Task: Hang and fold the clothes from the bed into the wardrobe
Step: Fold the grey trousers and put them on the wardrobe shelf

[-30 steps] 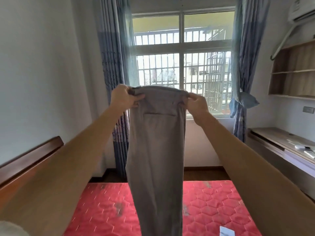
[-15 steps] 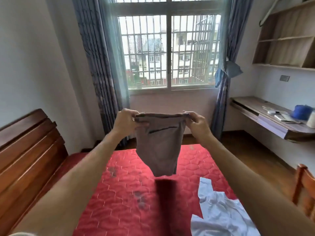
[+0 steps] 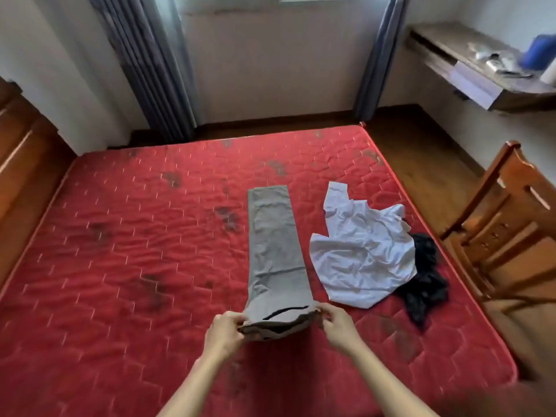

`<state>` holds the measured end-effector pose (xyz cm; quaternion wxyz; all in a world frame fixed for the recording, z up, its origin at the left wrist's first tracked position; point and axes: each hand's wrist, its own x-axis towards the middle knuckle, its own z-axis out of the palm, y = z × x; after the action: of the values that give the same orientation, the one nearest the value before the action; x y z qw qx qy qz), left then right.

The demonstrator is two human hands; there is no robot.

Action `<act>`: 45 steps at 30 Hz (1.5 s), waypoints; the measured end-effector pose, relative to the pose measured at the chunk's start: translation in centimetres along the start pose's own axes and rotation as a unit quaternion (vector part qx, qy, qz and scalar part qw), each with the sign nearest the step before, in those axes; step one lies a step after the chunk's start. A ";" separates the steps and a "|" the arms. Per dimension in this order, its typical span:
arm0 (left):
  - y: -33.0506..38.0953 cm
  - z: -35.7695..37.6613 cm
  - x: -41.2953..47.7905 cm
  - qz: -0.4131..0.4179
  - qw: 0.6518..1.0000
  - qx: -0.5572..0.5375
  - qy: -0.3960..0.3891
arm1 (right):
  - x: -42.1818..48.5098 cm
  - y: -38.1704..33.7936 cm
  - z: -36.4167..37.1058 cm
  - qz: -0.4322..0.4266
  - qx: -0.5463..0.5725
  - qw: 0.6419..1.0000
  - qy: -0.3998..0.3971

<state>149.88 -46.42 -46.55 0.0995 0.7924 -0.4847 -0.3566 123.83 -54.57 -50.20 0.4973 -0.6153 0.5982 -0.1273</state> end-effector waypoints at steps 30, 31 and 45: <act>-9.1 15.6 18.8 -0.074 0.969 -0.223 0.082 | 18.7 14.5 10.3 0.071 0.077 0.992 0.070; -9.5 15.9 20.1 -0.076 0.965 -0.238 0.087 | 20.2 14.7 10.6 0.067 0.085 0.992 0.069; -13.6 24.9 18.3 -0.296 0.941 -0.153 0.060 | 18.3 20.2 15.2 0.255 0.058 0.963 0.070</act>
<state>147.91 -50.12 -80.03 0.1381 0.8956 -0.1609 -0.3911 127.55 -59.17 -80.83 0.5045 -0.4021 0.7605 -0.0734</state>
